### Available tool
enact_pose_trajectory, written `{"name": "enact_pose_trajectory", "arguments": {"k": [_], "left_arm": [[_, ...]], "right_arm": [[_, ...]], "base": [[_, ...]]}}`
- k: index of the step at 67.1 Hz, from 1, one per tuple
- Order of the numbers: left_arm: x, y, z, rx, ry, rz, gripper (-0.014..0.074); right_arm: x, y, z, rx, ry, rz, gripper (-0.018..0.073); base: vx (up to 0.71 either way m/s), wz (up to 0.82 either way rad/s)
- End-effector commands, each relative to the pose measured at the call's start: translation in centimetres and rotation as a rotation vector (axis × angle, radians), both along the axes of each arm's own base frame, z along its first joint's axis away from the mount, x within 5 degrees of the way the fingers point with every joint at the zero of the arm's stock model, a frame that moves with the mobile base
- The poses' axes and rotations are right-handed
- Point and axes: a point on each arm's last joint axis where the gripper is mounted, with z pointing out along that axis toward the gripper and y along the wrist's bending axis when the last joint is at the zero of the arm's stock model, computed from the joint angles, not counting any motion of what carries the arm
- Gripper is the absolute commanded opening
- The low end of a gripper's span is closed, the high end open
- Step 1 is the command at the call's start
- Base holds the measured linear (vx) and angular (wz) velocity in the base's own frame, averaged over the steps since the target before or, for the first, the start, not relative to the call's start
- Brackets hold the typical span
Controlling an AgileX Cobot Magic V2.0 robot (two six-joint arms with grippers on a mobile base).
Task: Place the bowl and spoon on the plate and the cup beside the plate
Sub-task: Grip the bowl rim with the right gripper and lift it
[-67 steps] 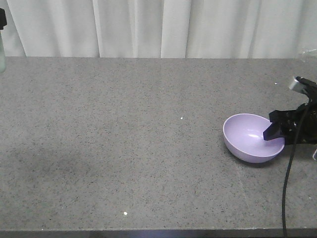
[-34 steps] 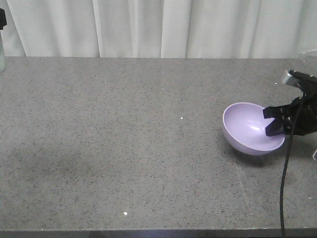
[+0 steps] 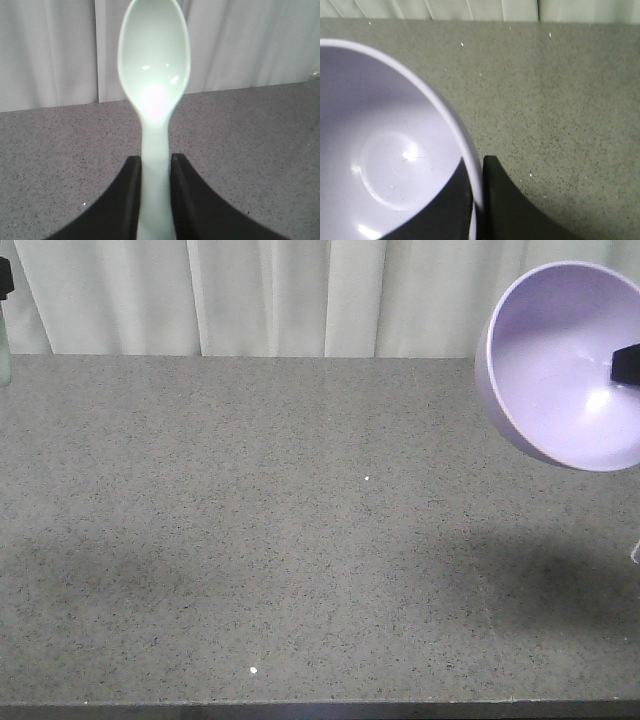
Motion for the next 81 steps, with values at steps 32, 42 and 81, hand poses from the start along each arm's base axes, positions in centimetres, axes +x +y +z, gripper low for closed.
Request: {"name": "enact_pose_trajectory", "arguments": {"k": [32,42,81], "left_arm": [[-0.5,-0.1,1.7,-0.041,-0.103,0.001,-0.0008],[-0.5,-0.1,1.7,-0.041,-0.103,0.001,-0.0008],[-0.5,-0.1,1.7,-0.041,-0.103,0.001,-0.0008]], "right_arm": [[-5.2,1.3,4.1,-0.001,-0.222,0.002,-0.0006],[-5.2,1.3,4.1,-0.001,-0.222,0.002,-0.0006],[-5.2,1.3,4.1,-0.001,-0.222,0.002,-0.0006]], "base": [[0.0,0.0],[0.0,0.0],[0.0,0.0]]}}
